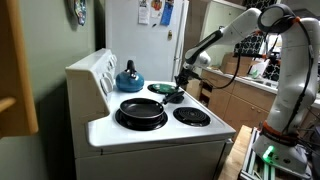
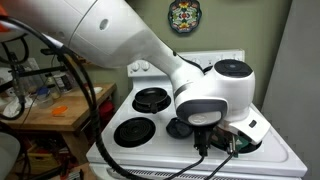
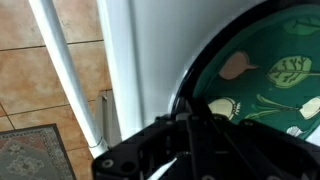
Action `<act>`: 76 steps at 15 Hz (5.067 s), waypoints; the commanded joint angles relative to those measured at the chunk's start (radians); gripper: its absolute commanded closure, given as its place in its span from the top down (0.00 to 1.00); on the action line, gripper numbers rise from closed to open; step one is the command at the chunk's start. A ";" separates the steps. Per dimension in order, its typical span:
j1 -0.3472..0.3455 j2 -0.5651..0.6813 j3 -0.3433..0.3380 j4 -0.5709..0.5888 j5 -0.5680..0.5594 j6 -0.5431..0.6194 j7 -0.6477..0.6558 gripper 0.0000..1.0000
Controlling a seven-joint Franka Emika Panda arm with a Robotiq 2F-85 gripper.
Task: Use the green pot holder to move the blue kettle forwards.
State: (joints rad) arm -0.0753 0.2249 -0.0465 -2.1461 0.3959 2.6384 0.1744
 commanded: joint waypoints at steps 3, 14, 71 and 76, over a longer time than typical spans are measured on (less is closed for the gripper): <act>-0.010 -0.007 0.012 -0.003 0.019 0.002 -0.014 0.01; 0.026 -0.155 0.014 -0.018 -0.041 0.000 0.016 0.01; 0.060 -0.031 0.074 0.447 0.785 -0.326 -0.342 0.01; 0.054 -0.003 0.057 0.451 0.735 -0.365 -0.331 0.01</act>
State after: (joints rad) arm -0.0139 0.2065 0.0206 -1.7016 1.1734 2.3132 -0.1795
